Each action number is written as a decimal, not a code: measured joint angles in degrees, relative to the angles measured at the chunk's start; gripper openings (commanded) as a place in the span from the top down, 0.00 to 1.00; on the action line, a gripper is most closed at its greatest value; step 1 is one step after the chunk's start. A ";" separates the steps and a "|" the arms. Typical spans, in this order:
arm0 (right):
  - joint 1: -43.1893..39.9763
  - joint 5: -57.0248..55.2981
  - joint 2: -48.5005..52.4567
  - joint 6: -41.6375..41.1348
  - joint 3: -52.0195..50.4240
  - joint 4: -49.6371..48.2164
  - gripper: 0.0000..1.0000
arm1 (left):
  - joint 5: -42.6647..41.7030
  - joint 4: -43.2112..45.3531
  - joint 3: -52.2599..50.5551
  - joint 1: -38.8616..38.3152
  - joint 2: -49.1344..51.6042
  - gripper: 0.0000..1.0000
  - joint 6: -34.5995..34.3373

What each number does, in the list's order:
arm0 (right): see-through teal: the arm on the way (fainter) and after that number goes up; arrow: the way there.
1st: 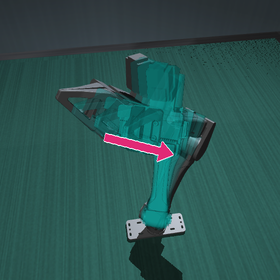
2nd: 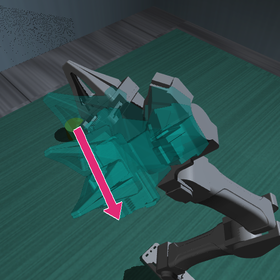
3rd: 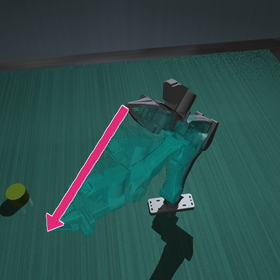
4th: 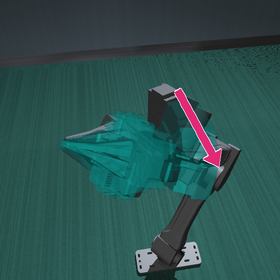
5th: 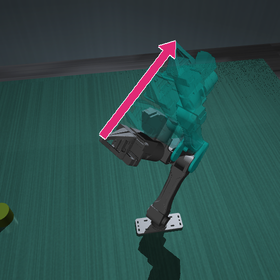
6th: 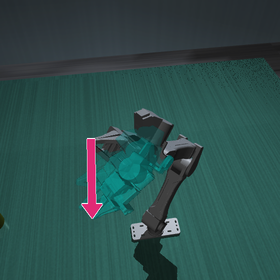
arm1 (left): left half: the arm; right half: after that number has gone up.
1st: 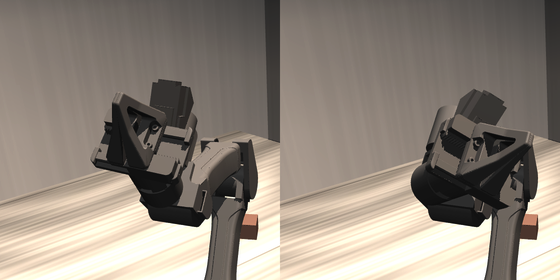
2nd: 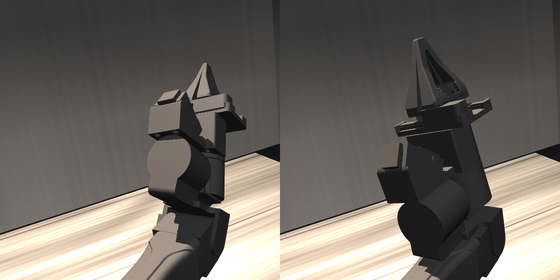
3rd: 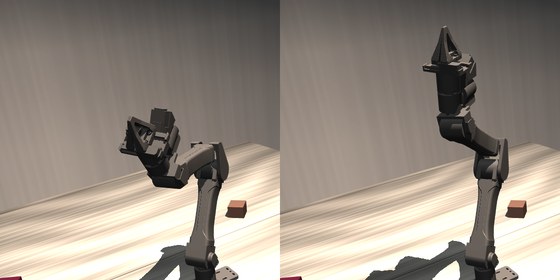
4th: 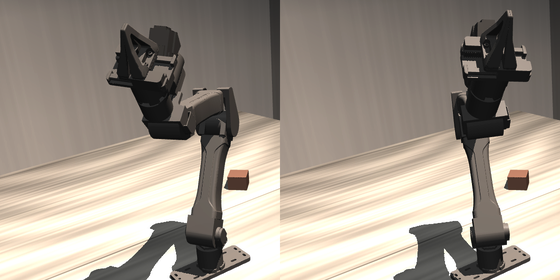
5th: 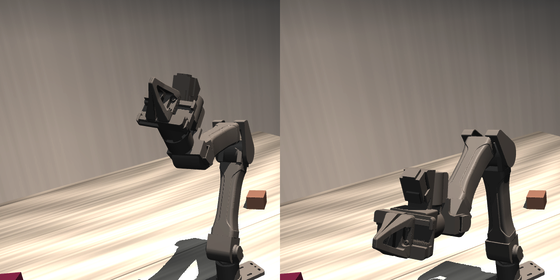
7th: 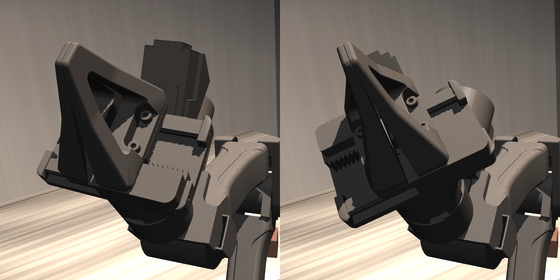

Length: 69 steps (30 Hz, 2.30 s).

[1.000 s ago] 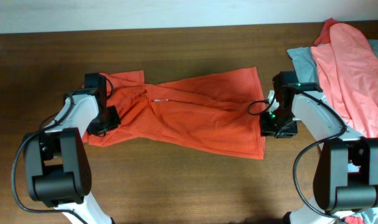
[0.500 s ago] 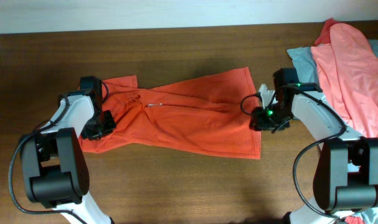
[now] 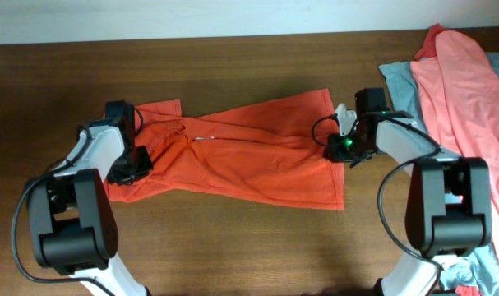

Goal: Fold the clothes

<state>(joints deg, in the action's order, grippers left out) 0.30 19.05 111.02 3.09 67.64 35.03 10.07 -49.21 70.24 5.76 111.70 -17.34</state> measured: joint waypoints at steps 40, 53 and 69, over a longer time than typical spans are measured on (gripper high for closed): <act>-4.83 -0.02 0.94 2.12 3.98 16.00 0.69 | -0.13 -0.22 0.00 0.11 0.00 0.69 0.00; -5.07 -7.93 -2.43 -8.02 -3.26 17.57 0.75 | 3.10 -10.56 -0.79 0.37 0.42 0.69 0.00; -12.66 -5.33 -4.22 -14.19 -7.96 19.45 0.82 | 4.81 -11.63 -1.68 -2.10 0.92 0.78 4.35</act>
<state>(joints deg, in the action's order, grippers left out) -12.36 13.72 106.80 -11.09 59.68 54.48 14.87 -60.84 68.55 3.66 112.62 -12.99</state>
